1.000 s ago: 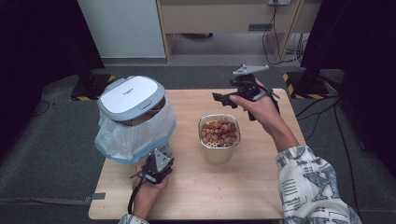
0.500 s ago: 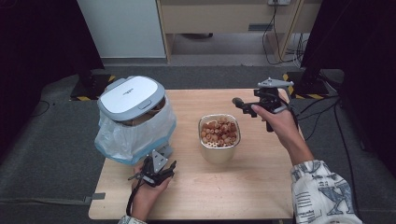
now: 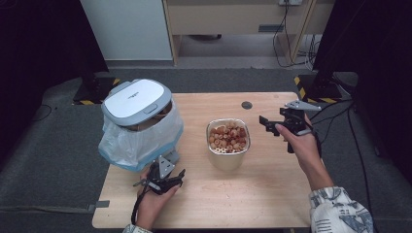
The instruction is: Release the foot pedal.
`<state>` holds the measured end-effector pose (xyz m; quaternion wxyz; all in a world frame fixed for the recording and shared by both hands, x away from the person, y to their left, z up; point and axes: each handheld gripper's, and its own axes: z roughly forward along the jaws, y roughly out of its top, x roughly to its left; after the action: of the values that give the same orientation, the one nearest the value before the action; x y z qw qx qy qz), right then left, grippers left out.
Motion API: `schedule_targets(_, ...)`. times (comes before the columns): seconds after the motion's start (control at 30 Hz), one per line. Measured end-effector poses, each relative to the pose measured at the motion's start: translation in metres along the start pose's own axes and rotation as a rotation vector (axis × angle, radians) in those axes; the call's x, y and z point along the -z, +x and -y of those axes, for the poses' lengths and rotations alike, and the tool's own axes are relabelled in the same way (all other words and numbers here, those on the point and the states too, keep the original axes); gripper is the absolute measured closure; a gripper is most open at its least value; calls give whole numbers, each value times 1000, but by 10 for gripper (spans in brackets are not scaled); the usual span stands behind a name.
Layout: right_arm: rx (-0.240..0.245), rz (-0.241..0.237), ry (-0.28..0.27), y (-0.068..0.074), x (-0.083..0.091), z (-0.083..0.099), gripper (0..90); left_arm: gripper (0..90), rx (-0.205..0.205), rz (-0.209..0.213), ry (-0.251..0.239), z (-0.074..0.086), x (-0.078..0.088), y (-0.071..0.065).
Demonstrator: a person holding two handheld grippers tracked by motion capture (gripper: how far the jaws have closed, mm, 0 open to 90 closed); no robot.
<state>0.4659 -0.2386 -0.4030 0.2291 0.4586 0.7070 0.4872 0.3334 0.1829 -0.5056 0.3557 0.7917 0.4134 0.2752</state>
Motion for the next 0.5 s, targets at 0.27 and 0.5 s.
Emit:
schedule_targets(0.27,-18,62,7,-6,8,22,55,301,2,8,3,0,-1,0)
schedule_targets(0.5,-31,123,57,-11,12,52,57,291,-6,17,7,1,-2,-1)
